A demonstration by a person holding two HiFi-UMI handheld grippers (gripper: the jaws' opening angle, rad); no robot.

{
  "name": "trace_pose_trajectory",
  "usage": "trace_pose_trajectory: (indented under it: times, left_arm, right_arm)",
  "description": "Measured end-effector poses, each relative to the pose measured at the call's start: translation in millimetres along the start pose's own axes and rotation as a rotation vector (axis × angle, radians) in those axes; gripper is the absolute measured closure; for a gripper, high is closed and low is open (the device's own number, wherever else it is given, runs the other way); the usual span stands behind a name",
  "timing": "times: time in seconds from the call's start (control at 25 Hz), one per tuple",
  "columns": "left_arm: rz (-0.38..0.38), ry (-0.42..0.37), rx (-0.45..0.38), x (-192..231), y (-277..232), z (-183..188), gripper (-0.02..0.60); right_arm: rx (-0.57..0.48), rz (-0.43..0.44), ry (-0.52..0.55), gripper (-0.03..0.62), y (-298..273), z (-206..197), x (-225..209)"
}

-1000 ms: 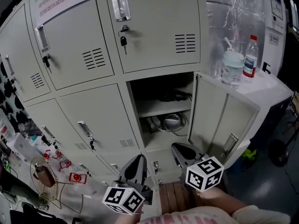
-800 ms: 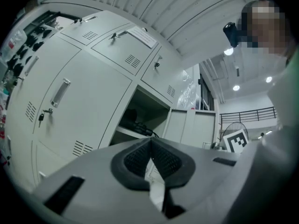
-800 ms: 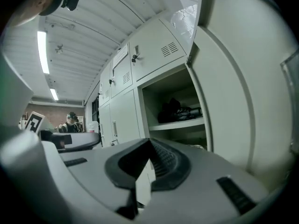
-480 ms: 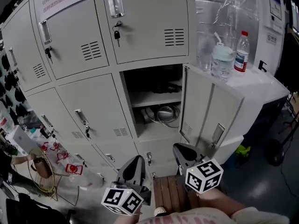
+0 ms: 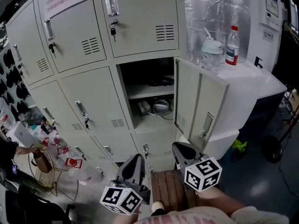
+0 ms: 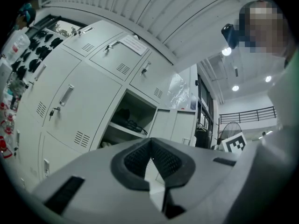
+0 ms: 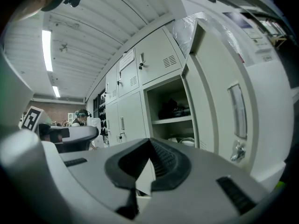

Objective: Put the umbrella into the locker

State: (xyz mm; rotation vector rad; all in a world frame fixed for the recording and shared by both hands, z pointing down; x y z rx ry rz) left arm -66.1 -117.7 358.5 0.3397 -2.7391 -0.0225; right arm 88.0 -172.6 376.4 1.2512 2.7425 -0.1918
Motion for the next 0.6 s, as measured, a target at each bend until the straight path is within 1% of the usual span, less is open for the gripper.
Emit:
trace_pose_trajectory:
  times: [0.24,0.6]
  left_arm:
    - [0.006,-0.001,-0.008,-9,12,-1,0.580]
    - [0.008,-0.001,-0.026,-12,11,0,0.580]
  right_arm:
    - [0.001,0.000,0.002,0.595,14,-2,3]
    - [0.006,0.001,0.010,0.595,16,-2,-1]
Point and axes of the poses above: the fingertips, and each gripper's own axes: y backward along the fingers, x to its left, z out of its top, the point moved 3 cm from there along y, backward along the fingers, and after that the axes turned 11 degrees about z, right-handed, at the moved point
